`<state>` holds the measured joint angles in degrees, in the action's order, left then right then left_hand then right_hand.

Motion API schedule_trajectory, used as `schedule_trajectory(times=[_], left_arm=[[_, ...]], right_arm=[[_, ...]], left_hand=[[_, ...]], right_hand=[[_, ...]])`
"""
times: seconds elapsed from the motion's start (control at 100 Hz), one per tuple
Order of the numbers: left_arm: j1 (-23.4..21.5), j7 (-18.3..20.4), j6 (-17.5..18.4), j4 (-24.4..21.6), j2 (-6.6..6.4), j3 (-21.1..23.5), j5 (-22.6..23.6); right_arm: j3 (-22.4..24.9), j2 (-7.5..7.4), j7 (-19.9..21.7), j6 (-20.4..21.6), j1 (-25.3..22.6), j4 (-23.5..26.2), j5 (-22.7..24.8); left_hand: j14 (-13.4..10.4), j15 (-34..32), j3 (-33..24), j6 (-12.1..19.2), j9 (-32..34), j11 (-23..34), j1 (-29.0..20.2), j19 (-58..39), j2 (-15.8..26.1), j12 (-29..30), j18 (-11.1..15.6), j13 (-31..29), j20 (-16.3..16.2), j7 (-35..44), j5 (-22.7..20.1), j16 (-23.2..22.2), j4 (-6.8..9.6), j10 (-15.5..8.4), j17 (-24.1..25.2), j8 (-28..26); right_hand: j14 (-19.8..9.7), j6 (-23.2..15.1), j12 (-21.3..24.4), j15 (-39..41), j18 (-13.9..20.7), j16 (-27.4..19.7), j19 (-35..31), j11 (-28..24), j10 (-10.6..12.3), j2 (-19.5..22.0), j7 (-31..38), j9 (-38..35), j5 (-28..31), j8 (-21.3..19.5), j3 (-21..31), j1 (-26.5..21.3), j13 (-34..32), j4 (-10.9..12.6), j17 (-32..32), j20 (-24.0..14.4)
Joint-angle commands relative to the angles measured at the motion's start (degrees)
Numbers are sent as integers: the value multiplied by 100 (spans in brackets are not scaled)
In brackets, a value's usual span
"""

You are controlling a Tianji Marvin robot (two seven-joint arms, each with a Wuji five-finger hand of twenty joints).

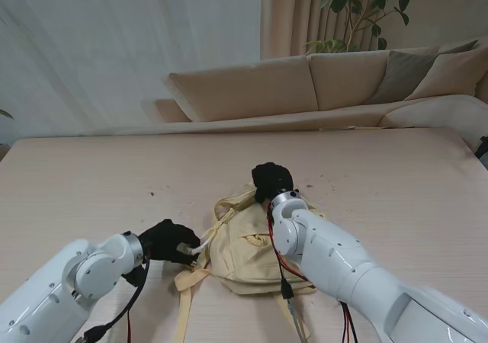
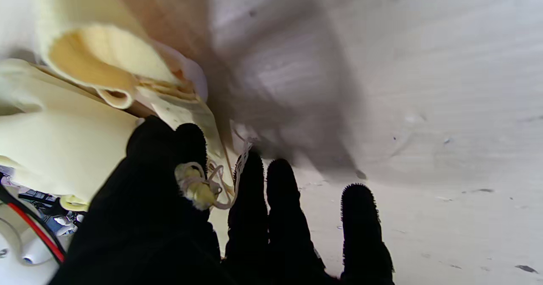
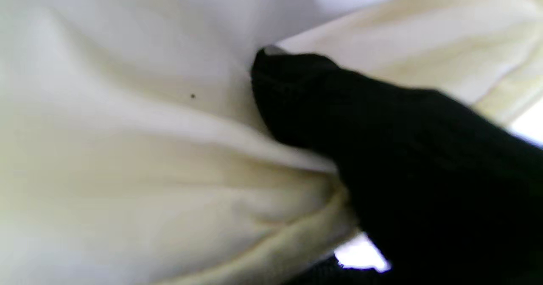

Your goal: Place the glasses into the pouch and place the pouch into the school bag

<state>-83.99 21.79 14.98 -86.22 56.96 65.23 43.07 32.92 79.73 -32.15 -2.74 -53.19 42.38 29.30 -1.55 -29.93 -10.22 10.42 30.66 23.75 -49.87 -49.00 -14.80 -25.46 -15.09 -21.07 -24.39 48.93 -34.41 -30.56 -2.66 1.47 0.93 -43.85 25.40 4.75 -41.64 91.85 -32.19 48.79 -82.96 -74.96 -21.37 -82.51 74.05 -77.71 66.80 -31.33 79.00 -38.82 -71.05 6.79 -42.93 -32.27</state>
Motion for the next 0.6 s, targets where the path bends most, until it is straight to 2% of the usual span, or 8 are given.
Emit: schedule_trajectory(times=[0.0, 0.1, 0.24, 0.34, 0.41, 0.48, 0.52, 0.59], left_arm=[[3, -87, -42, 338, 60, -98, 40], [71, -271, -277, 281, 103, -184, 138], [15, -625, -734, 38, 207, -197, 56], [-12, -1104, -706, 45, 312, -171, -138], [15, -1546, -506, 193, 406, -154, -363], [90, -1982, -244, 417, 528, -174, -722], [127, -2077, -138, 481, 571, -181, -874], [166, -2009, 7, 487, 565, -162, -950]], right_arm=[[-47, -108, 110, 34, 10, 24, 107], [-178, -207, 249, 94, 49, 112, 310], [-244, -286, 258, 120, 62, 229, 507], [-275, -323, 263, 86, 67, 301, 609], [-301, -343, 288, 20, 67, 349, 663], [-344, -367, 341, -58, 75, 390, 722], [-354, -387, 413, -96, 74, 433, 737], [-364, -414, 496, -156, 62, 494, 763]], left_hand=[[1137, 485, 116, -220, -123, -71, 317, 96, -59, -9, -81, -46, 25, -111, -41, 247, 192, 124, 52, 485], [1338, 711, 206, -849, -567, -341, 1181, 93, 152, 208, -259, 73, 14, -1364, 666, 396, 217, 290, -104, 1310], [1717, 1143, 640, -1624, -1452, -737, 1555, 379, -199, 660, -650, 667, 137, -2713, 1807, 739, 200, 895, -240, 2699], [1625, 1225, 850, -1282, -1655, -668, 1540, 491, -318, 784, -676, 863, 184, -2617, 2039, 831, 226, 679, -227, 2776], [1329, 1060, 930, -662, -1608, -438, 1500, 342, -373, 524, -471, 826, 75, -1377, 2172, 649, 245, 280, -96, 1800], [1169, 959, 914, 227, -1366, -344, 1440, 423, -493, 313, -475, 729, -21, -552, 1823, 477, 240, 108, 48, 764], [1152, 941, 899, 223, -1090, -338, 1449, 522, -544, 242, -463, 652, -111, -173, 964, 401, 225, 129, 107, 85], [1127, 951, 925, 96, -814, -369, 1510, 723, -539, 265, -401, 613, -103, -21, -110, 392, 209, 110, 254, -28]], right_hand=[[-379, -68, 61, 226, 175, 137, -20, -62, -1202, 340, 215, -593, 344, -44, 1095, -651, -287, -55, 7, 5], [-506, -291, 129, -5, 240, 109, 24, 73, -973, 391, 111, -568, 325, 50, 1091, -500, -298, -496, 40, 74], [-652, -519, 201, -647, 382, -259, 95, 551, -568, 954, -363, -427, 154, 325, 1095, -158, -322, -1593, 393, 199], [-709, -626, 162, -1069, 495, -561, 171, 685, -383, 1210, -616, -179, 46, 447, 1095, 15, -332, -2061, 675, 285], [-703, -724, 160, -1470, 585, -885, 185, 763, -228, 1463, -817, 92, -163, 456, 972, 150, -330, -2261, 993, 310], [-834, -958, 230, -1947, 740, -1236, 229, 831, 37, 1624, -1118, 427, -498, 505, 709, 351, -230, -2343, 1345, 305], [-877, -1004, 256, -2035, 791, -1297, 236, 854, 108, 1701, -1203, 561, -596, 534, 586, 429, -71, -2387, 1463, 294], [-996, -1158, 302, -2281, 948, -1394, 368, 979, 252, 1838, -1411, 1118, -965, 549, 298, 663, 561, -2497, 1969, 291]])
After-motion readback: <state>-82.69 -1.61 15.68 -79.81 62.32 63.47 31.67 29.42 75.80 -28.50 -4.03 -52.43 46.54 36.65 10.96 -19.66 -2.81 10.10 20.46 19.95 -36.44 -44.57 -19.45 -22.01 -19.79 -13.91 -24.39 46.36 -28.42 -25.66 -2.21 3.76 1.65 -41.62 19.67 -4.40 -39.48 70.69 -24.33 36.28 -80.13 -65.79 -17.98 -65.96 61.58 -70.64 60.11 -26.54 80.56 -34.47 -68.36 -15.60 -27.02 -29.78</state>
